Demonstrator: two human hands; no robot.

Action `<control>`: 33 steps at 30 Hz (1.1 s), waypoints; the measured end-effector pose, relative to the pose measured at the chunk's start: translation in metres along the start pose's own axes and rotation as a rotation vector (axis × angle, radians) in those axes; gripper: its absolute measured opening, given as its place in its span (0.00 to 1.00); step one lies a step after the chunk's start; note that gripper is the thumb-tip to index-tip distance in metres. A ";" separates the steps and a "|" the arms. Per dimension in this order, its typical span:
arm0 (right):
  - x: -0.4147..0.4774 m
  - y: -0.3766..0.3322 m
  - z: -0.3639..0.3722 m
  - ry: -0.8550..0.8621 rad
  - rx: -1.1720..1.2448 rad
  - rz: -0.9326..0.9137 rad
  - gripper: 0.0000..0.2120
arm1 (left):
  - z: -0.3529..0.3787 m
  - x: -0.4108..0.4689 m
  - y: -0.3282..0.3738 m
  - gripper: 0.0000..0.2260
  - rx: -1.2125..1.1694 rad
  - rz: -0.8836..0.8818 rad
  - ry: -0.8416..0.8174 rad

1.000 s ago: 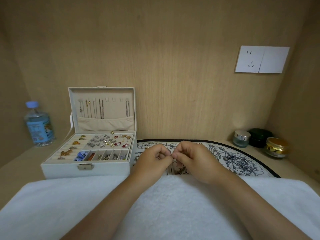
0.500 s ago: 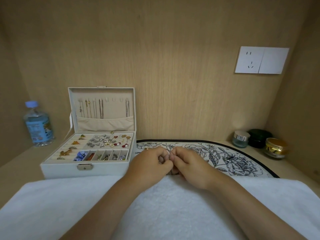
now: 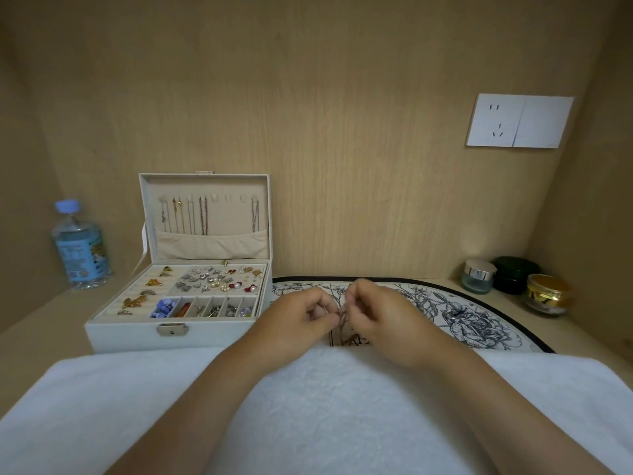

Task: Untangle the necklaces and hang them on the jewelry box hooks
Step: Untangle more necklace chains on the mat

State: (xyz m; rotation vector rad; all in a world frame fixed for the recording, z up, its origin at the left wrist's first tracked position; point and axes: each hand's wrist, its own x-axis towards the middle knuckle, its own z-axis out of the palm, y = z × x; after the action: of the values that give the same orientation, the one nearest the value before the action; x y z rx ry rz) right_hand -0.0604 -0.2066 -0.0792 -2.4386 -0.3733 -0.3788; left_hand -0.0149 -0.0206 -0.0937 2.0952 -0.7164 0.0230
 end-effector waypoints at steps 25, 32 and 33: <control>0.009 0.010 -0.021 0.028 0.707 0.364 0.18 | 0.014 0.002 0.009 0.09 -0.203 -0.009 0.079; 0.007 0.018 -0.031 0.004 0.949 0.410 0.13 | 0.015 0.001 0.006 0.10 -0.068 -0.037 0.093; 0.007 0.021 -0.030 0.024 0.932 0.422 0.11 | 0.015 0.000 0.007 0.10 -0.070 -0.050 0.111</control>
State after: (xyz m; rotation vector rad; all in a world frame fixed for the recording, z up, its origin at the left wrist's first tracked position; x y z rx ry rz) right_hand -0.0521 -0.2400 -0.0654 -1.5326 0.0060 -0.0200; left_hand -0.0218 -0.0353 -0.0979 2.0269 -0.5900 0.0843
